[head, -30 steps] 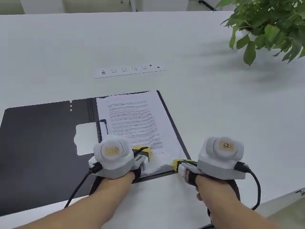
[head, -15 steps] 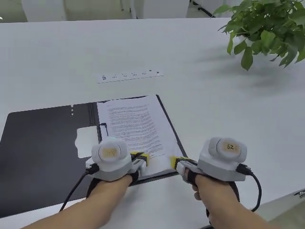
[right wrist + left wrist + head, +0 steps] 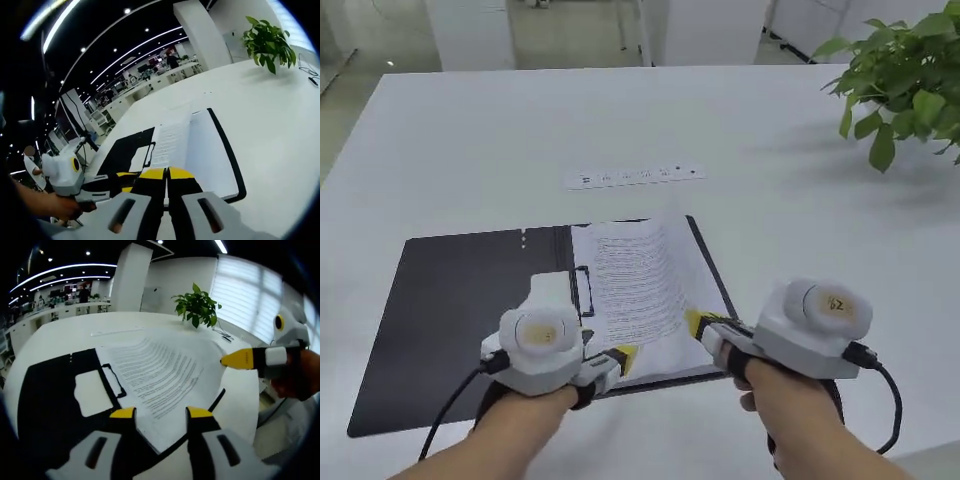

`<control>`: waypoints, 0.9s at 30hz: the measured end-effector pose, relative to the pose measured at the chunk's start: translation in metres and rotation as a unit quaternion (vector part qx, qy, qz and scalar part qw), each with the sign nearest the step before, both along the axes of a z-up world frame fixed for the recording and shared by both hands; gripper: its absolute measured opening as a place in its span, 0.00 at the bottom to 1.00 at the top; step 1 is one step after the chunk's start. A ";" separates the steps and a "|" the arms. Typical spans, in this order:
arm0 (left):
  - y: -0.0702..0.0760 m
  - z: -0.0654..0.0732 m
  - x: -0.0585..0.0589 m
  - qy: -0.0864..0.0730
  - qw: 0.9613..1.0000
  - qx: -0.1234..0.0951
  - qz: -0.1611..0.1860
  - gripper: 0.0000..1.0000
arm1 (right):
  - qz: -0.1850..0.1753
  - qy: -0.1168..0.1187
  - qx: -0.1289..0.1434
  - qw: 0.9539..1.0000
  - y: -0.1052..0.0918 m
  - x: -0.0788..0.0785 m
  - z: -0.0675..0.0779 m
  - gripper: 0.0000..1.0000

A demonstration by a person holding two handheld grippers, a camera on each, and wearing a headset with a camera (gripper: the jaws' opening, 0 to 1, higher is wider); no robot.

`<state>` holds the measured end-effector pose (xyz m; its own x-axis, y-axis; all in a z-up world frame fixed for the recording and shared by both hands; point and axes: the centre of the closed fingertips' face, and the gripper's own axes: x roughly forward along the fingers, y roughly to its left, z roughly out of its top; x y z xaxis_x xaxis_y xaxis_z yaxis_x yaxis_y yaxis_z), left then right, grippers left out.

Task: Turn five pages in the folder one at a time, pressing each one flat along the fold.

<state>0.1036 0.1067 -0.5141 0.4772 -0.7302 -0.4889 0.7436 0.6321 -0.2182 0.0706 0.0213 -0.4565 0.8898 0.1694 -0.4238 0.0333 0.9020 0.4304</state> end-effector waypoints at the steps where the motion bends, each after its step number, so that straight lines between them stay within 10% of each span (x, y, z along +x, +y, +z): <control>1: 0.007 0.004 0.001 -0.002 1.000 -0.003 0.004 0.38 | 0.006 -0.005 -0.001 1.000 0.006 0.001 0.004 0.00; 27: 0.155 0.067 0.010 -0.065 0.991 -0.024 0.112 0.42 | 0.153 -0.058 -0.029 0.986 0.147 0.041 0.042 0.00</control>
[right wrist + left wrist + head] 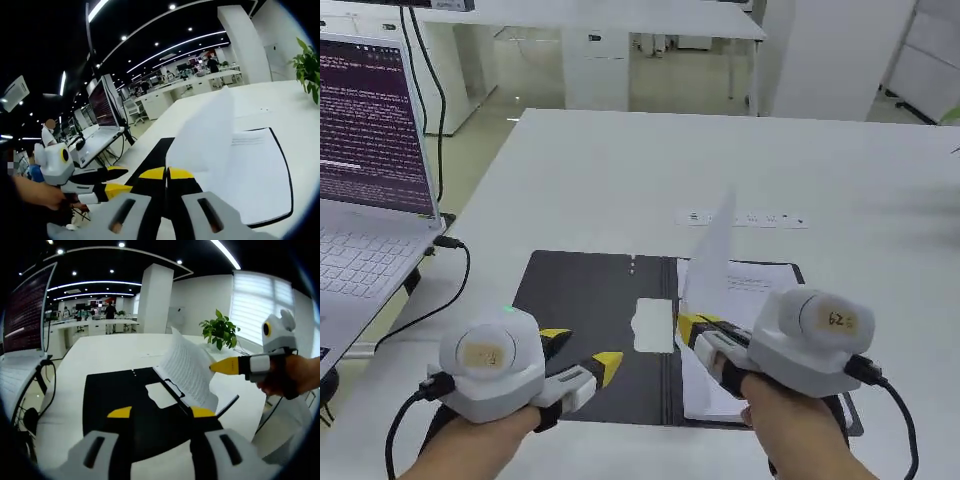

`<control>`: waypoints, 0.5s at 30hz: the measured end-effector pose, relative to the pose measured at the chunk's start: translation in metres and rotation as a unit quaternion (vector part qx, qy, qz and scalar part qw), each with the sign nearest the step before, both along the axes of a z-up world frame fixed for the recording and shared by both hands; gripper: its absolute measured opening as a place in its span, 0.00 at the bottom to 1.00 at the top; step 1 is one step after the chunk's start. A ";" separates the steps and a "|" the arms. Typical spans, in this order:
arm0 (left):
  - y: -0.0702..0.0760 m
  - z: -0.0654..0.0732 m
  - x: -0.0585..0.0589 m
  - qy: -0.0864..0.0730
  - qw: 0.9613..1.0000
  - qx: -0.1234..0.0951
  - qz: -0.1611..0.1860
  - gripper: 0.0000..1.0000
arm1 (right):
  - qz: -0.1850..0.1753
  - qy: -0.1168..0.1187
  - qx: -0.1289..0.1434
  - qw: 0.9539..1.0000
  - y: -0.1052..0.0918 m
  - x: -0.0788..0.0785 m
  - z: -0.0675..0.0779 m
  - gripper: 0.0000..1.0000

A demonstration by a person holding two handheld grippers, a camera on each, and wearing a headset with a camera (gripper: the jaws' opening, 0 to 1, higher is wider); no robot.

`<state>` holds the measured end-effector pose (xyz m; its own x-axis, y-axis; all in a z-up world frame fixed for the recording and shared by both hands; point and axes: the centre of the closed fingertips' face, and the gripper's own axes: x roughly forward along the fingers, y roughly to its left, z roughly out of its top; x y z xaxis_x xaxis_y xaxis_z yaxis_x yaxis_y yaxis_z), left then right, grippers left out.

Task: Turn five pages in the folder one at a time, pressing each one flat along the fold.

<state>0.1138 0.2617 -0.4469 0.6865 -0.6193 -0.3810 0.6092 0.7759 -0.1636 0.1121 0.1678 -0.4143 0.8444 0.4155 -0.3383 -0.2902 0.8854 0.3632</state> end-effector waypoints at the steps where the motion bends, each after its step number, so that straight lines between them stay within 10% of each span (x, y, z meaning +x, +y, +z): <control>1: 0.006 0.001 -0.001 -0.002 1.000 0.000 0.004 0.42 | 0.004 0.002 0.000 1.000 0.005 0.000 -0.001 0.00; 15: 0.062 -0.003 -0.012 0.003 0.998 0.003 0.056 0.41 | 0.069 0.045 -0.007 0.997 0.072 0.006 -0.033 0.00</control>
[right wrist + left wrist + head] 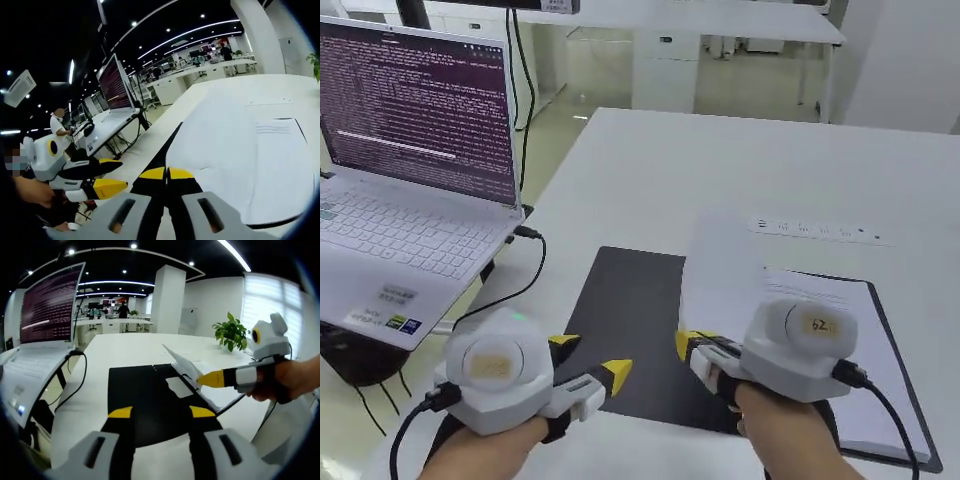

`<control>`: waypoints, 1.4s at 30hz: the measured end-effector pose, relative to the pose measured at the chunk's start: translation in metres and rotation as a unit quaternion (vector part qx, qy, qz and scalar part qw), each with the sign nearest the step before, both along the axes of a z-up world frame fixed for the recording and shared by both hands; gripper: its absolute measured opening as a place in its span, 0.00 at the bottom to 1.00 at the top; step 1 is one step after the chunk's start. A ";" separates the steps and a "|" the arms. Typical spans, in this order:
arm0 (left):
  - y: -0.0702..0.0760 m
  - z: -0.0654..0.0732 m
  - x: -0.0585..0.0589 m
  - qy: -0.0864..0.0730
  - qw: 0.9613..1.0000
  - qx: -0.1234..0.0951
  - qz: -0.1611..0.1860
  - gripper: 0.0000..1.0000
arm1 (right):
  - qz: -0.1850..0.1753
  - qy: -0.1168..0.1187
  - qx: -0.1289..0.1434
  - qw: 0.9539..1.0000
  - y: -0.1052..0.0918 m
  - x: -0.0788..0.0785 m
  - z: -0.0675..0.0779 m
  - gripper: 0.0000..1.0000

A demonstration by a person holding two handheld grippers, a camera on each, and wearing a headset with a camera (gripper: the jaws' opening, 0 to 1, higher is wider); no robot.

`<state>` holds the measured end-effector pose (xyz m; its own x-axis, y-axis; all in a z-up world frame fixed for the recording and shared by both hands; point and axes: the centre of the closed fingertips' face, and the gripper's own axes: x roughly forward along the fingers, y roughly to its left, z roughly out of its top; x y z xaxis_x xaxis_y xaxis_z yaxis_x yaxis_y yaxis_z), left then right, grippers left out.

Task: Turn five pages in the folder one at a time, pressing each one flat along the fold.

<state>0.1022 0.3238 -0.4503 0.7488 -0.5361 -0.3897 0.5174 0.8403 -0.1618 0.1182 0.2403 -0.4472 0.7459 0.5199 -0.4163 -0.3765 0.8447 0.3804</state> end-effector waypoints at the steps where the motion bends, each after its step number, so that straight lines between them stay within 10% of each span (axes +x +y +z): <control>1: 0.002 0.000 -0.001 0.000 1.000 0.000 0.002 0.41 | 0.002 0.003 -0.002 1.000 0.002 0.000 -0.003 0.00; 20: 0.012 -0.014 -0.006 0.022 1.000 0.004 0.011 0.39 | 0.063 0.092 -0.092 0.989 0.032 -0.005 -0.090 0.00; 42: 0.011 -0.036 -0.006 0.052 0.998 0.016 0.016 0.38 | 0.074 0.116 -0.034 0.990 0.051 -0.005 -0.111 0.04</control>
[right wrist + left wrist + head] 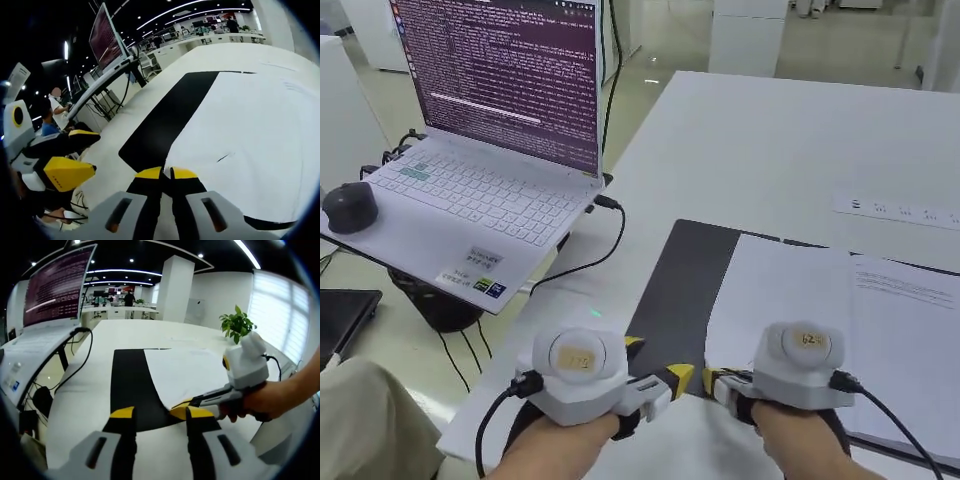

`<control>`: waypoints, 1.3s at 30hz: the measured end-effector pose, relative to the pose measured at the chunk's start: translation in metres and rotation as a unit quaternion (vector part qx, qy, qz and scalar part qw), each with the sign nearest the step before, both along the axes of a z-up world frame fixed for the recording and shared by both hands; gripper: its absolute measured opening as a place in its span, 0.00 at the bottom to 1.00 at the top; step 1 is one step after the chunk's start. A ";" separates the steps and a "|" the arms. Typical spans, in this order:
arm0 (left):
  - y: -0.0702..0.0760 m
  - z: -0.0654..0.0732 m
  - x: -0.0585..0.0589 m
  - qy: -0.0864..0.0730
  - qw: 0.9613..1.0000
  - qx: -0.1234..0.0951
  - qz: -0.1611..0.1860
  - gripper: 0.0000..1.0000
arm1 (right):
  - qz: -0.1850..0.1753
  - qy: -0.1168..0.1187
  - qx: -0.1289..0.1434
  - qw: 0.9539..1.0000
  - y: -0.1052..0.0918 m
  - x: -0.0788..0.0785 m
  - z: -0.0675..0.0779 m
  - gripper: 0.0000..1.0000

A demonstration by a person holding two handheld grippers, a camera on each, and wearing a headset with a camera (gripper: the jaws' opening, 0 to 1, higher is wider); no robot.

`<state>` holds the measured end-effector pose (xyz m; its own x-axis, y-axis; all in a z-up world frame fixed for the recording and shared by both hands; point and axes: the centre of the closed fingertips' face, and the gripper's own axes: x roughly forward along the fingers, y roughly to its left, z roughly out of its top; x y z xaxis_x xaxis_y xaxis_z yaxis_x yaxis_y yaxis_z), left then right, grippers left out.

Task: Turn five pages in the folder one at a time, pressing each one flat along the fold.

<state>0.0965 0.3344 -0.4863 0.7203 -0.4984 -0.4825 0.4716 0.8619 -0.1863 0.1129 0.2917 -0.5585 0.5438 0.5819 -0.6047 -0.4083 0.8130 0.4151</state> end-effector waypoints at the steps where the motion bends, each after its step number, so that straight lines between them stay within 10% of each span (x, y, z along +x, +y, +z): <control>1: 0.000 -0.001 -0.001 0.001 1.000 0.000 0.000 0.38 | 0.006 0.000 -0.005 1.000 0.002 -0.002 -0.001 0.03; 14: -0.008 0.001 0.005 0.000 1.000 0.001 0.000 0.38 | -0.014 -0.036 0.031 0.999 -0.005 -0.003 0.026 0.02; 39: -0.088 -0.064 0.031 0.014 0.995 0.077 -0.062 0.33 | -0.153 -0.080 0.028 0.985 -0.146 0.003 0.054 0.00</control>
<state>0.1277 0.2463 -0.5502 0.6422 -0.5011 -0.5801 0.5732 0.8164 -0.0707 0.1156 0.1461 -0.5045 0.7846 0.4060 -0.4685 -0.2112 0.8856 0.4137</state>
